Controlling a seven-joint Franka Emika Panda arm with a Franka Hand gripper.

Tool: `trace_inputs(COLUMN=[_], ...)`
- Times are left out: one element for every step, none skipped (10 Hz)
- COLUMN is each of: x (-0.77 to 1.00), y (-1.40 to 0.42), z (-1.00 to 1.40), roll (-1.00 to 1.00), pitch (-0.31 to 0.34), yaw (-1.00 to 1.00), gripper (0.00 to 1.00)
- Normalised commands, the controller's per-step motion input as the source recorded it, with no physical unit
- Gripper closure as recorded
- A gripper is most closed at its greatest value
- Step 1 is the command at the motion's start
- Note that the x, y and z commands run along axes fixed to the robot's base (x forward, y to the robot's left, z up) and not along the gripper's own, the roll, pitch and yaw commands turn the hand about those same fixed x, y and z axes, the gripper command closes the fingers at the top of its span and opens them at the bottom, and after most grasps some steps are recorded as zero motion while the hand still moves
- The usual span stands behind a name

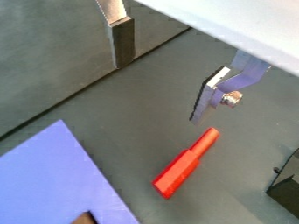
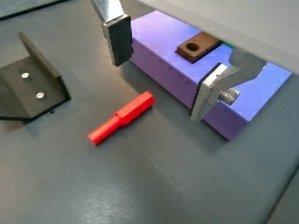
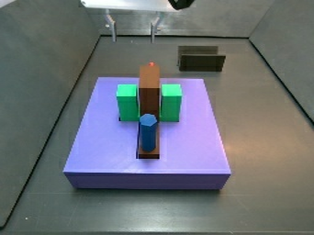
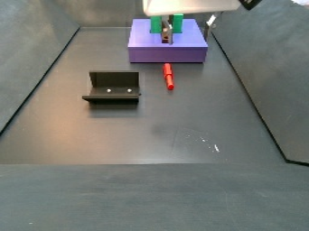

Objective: Pick up the red object. Move up. Place the red object on the fixture. Regrasp the red object. Move to above the board. Insert the red object.
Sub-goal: Pick up the red object.

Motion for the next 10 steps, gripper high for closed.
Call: trace_inputs(x=[0.71, 0.91, 0.89, 0.88, 0.68, 0.16, 0.00, 0.00, 0.00, 0.00], y=[-0.39, -0.40, -0.31, -0.25, -0.24, 0.00, 0.00, -0.02, 0.00, 0.00], z=[-0.03, -0.11, -0.07, -0.01, -0.29, -0.37, -0.44, -0.40, -0.51, -0.55], roll=[0.16, 0.08, 0.04, 0.07, 0.20, 0.22, 0.31, 0.40, 0.33, 0.25], pitch=[0.019, -0.056, -0.087, -0.151, -0.314, -0.307, -0.220, -0.170, -0.176, -0.160], yaw=[0.00, 0.13, 0.16, 0.11, 0.00, -0.07, -0.02, -0.09, -0.10, -0.08], gripper=[0.00, 0.00, 0.00, 0.00, 0.00, 0.00, 0.00, 0.00, 0.00, 0.00])
